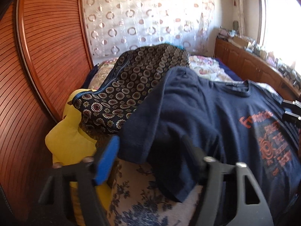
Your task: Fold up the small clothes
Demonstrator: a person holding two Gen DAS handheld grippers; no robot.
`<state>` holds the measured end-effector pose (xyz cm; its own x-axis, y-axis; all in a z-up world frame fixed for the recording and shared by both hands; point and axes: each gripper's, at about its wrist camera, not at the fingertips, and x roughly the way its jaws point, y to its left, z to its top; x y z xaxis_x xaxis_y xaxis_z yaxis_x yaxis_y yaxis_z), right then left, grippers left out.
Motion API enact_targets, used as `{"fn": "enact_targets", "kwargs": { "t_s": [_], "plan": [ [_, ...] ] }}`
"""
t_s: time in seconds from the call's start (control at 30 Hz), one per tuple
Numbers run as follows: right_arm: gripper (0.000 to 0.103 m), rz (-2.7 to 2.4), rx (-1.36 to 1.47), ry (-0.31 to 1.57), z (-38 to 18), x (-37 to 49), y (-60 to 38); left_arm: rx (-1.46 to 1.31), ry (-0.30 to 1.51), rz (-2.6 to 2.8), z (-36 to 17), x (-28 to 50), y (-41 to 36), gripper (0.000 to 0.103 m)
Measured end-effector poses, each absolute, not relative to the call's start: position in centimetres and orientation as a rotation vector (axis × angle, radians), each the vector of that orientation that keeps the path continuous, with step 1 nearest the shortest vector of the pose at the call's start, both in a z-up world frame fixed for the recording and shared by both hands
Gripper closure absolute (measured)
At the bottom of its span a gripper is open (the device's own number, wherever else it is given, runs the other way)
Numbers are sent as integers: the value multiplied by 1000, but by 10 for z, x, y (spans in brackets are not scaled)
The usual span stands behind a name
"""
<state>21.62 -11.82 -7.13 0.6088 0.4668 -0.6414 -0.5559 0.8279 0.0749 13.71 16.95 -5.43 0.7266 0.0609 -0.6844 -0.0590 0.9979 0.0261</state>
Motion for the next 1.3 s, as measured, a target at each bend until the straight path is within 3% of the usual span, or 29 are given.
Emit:
{"fn": "enact_targets", "kwargs": {
  "t_s": [0.13,0.2,0.27,0.43,0.77,1.03,1.3],
  "plan": [
    [1,606,-143,725,-78,230,-113,57,786,70,-60,147,176,59],
    [1,611,-138,734,-80,233,-113,75,795,72,-60,148,178,70],
    [1,616,-132,742,-82,236,-113,72,792,63,-55,146,182,89],
    [1,617,-124,753,-86,240,-115,40,782,35,-39,145,188,102],
    [1,582,-120,733,-79,244,-122,71,717,-138,17,153,137,102],
    [1,566,-100,712,-72,244,-131,95,728,-299,33,188,73,102],
    [1,547,-97,714,-70,244,-136,132,778,-362,25,196,35,80]
  ]
}}
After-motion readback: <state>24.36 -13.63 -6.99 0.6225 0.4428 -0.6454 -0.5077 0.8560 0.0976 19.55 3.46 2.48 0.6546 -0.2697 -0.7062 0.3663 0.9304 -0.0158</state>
